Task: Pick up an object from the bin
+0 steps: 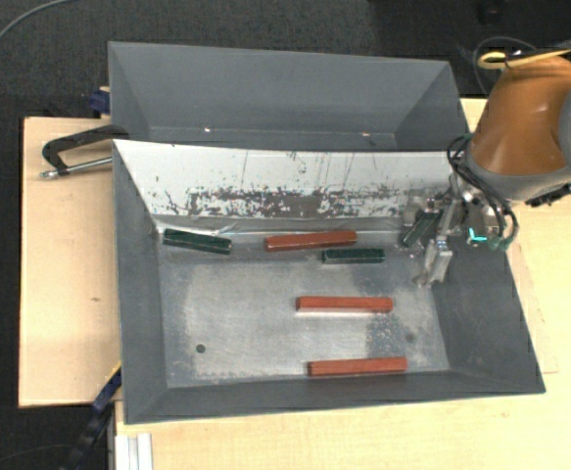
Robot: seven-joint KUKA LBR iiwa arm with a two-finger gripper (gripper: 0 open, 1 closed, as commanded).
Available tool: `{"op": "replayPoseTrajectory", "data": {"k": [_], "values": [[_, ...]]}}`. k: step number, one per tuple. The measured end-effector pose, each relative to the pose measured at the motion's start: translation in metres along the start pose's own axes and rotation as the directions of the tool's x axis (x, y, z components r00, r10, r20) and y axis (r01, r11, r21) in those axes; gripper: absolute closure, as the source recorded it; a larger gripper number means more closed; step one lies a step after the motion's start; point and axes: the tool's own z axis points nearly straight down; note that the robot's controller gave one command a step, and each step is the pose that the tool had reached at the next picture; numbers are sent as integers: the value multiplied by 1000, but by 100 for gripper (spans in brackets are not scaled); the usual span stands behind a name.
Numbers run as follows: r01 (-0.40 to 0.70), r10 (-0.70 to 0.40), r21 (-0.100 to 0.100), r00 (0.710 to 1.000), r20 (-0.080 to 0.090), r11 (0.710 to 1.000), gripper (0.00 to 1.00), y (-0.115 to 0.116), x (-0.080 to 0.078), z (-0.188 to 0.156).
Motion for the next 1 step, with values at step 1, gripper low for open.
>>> {"op": "replayPoseTrajectory", "data": {"k": [1], "values": [[26,-26,-2,1000,1,1000,0,60,6,73]]}}
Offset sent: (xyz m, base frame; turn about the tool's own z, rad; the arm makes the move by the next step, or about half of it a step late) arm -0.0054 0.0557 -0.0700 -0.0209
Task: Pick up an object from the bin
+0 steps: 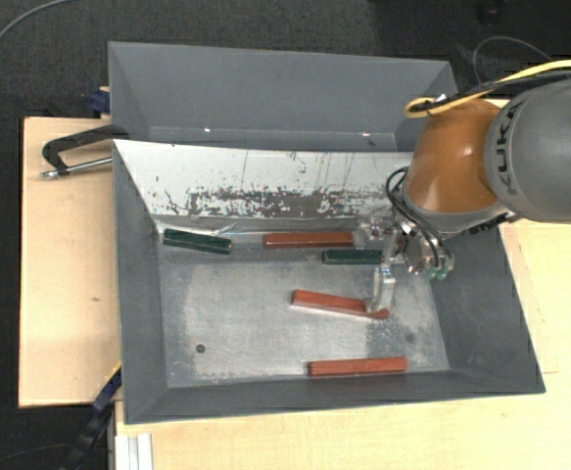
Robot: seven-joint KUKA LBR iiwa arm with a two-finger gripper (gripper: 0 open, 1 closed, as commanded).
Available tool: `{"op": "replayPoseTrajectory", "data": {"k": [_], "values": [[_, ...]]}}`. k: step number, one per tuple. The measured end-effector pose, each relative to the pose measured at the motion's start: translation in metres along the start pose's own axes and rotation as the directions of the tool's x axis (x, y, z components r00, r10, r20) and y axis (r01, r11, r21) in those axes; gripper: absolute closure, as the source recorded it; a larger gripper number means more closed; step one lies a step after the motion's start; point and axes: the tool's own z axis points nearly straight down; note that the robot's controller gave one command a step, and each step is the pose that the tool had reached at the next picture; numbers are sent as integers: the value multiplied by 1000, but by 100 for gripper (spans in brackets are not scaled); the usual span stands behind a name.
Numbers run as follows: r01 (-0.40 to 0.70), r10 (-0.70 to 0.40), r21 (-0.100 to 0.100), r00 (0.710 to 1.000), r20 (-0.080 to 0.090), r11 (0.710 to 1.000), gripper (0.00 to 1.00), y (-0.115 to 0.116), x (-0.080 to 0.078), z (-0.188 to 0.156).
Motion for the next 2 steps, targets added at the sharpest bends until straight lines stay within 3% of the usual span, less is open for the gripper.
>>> {"op": "replayPoseTrajectory", "data": {"k": [1,2], "values": [[-4,4,4,1000,7,1000,100,-4,-2,-4],[-32,31,5,999,19,999,100,-6,13,-118]]}}
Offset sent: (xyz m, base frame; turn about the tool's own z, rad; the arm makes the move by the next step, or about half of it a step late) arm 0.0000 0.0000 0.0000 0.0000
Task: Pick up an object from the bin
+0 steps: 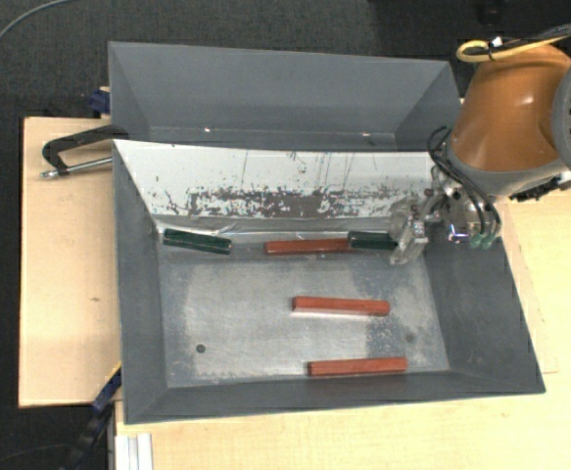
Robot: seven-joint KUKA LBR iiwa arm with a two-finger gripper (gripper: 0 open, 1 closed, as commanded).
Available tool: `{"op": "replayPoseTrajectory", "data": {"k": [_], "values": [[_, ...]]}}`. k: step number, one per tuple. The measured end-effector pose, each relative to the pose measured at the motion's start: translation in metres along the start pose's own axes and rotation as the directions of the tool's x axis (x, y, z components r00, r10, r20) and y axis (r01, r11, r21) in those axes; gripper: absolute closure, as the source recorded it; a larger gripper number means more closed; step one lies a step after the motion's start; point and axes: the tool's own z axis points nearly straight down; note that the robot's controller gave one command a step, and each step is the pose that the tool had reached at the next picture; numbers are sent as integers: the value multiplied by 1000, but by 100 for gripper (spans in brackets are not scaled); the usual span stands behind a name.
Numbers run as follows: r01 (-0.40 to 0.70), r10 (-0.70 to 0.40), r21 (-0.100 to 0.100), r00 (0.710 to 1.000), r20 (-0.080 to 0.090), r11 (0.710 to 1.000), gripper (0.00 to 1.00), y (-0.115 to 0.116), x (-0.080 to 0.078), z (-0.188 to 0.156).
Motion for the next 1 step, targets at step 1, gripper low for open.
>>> {"op": "replayPoseTrajectory", "data": {"k": [1], "values": [[28,-28,1,1000,4,1000,100,-12,-7,-168]]}}
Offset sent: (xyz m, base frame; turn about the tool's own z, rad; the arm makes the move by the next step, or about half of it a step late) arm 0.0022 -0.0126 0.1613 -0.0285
